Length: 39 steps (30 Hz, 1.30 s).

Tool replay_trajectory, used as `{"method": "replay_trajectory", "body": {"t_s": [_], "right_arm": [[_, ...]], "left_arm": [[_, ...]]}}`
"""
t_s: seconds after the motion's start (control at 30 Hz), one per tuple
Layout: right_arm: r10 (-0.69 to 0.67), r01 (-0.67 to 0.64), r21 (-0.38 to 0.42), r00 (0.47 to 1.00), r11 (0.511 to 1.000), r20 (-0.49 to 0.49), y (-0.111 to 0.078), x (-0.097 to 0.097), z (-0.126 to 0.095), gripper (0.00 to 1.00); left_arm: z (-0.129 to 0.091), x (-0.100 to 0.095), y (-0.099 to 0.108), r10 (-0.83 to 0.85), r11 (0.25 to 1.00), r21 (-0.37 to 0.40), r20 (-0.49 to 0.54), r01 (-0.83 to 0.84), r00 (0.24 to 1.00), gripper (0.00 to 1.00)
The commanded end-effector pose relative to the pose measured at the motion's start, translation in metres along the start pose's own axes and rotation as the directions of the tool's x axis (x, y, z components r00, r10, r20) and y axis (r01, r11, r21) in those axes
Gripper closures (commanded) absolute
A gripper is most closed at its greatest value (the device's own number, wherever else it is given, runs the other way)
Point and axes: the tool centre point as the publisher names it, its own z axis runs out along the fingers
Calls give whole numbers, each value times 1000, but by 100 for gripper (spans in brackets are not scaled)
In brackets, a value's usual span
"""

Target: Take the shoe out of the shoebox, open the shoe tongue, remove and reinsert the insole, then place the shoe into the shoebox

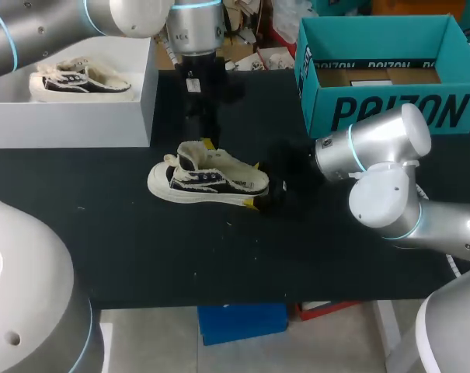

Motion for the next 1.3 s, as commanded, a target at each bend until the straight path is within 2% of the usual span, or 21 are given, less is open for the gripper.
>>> {"method": "replay_trajectory", "body": {"t_s": [0.03, 0.4, 0.5, 0.97, 1.3], "right_arm": [[2, -2, 4, 1000, 1000, 1, 0, 0, 2, 100], [2, -2, 4, 1000, 1000, 1, 0, 0, 2, 100], [2, -2, 4, 1000, 1000, 1, 0, 0, 2, 100], [2, -2, 4, 1000, 1000, 1, 0, 0, 2, 100], [2, -2, 4, 1000, 1000, 1, 0, 0, 2, 100]], "left_arm": [[2, -1, 0, 0, 1000, -3, 1, 0, 1000, 100], [2, -1, 0, 0, 1000, -3, 1, 0, 1000, 100], [-1, -7, -5, 4, 1000, -21, -4, -4, 1000, 100], [18, -17, 14, -53, 999, -10, -38, 52, 998, 100], [30, -16, 16, -62, 998, -4, -47, 62, 997, 100]]}}
